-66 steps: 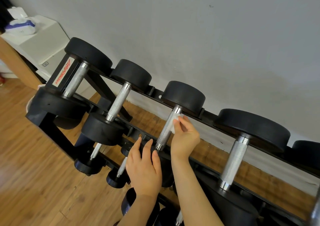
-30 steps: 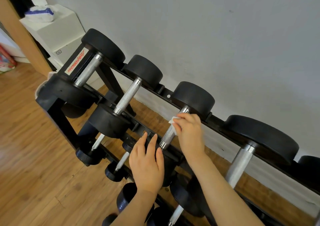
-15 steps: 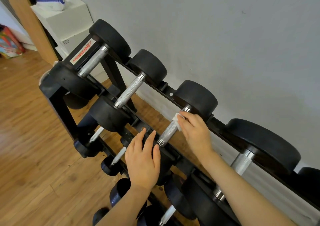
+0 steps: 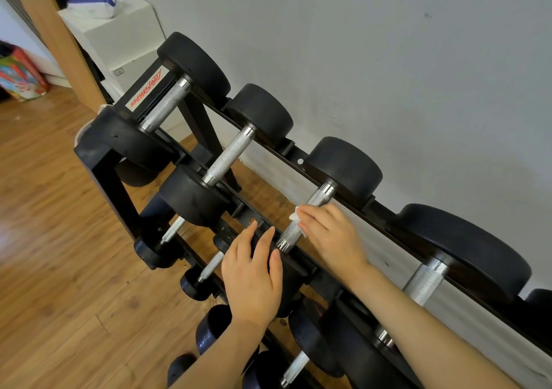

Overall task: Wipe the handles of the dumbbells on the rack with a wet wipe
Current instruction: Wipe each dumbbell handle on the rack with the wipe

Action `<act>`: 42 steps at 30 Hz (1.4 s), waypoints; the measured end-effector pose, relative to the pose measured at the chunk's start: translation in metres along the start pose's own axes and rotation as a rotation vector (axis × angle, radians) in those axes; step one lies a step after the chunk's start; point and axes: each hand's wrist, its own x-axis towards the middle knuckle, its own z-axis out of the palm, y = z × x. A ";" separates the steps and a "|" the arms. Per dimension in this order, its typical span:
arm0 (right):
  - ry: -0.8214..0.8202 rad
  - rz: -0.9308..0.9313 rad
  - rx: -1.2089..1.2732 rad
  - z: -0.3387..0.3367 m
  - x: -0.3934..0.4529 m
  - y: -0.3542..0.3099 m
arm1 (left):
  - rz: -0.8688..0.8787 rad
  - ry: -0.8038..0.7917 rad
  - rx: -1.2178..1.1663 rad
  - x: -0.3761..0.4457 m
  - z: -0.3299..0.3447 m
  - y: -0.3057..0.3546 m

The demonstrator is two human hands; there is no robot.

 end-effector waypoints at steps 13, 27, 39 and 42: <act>-0.050 0.020 -0.025 -0.009 0.011 0.008 | 0.001 -0.014 0.005 0.000 0.000 -0.001; -0.146 -0.117 -0.048 -0.014 0.022 0.006 | 0.016 0.019 0.009 -0.001 0.001 -0.001; -0.332 -0.194 -0.153 -0.024 0.030 0.018 | -0.006 -0.009 0.006 -0.001 -0.001 0.000; -0.274 -0.197 -0.263 -0.028 0.033 0.012 | -0.033 -0.034 -0.010 -0.003 0.000 -0.001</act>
